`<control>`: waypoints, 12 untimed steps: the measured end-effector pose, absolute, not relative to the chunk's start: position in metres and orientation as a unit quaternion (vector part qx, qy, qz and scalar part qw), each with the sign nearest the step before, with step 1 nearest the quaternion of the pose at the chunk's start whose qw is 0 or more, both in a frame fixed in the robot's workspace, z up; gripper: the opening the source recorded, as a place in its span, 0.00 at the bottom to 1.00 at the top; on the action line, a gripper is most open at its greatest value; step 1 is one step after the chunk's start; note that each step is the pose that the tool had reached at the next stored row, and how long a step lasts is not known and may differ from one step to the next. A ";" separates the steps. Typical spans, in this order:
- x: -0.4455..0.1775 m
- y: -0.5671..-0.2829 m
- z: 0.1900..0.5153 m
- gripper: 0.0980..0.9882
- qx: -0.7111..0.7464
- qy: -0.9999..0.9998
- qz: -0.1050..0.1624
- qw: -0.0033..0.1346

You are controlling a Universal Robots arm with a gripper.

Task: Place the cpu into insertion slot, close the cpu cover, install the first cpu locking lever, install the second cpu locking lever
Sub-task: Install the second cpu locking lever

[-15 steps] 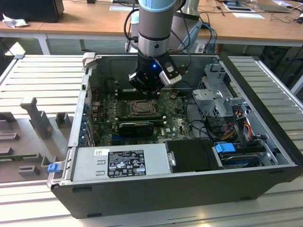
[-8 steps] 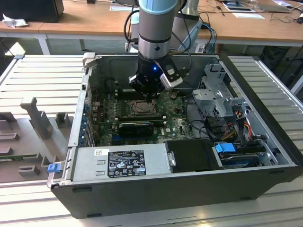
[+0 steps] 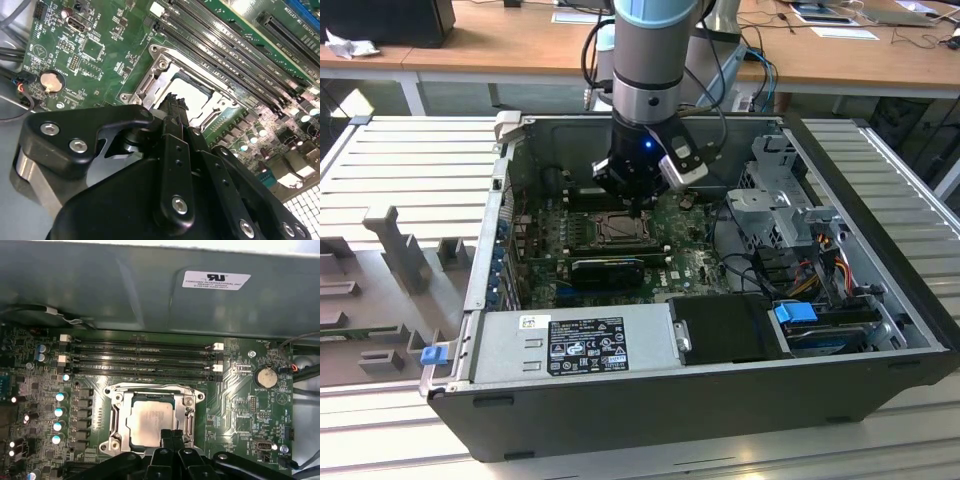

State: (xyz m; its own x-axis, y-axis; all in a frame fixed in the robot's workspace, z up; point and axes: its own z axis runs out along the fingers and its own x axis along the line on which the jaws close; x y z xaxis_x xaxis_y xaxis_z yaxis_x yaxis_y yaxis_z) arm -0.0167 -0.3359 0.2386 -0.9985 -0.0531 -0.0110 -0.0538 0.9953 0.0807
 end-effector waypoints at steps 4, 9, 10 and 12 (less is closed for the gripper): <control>-0.017 -0.336 0.244 0.01 -0.027 0.999 0.040 0.004; -0.017 -0.340 0.247 0.01 -0.027 0.999 0.040 0.004; -0.017 -0.341 0.247 0.01 -0.027 0.999 0.040 0.004; -0.017 -0.345 0.247 0.01 -0.027 0.999 0.040 0.004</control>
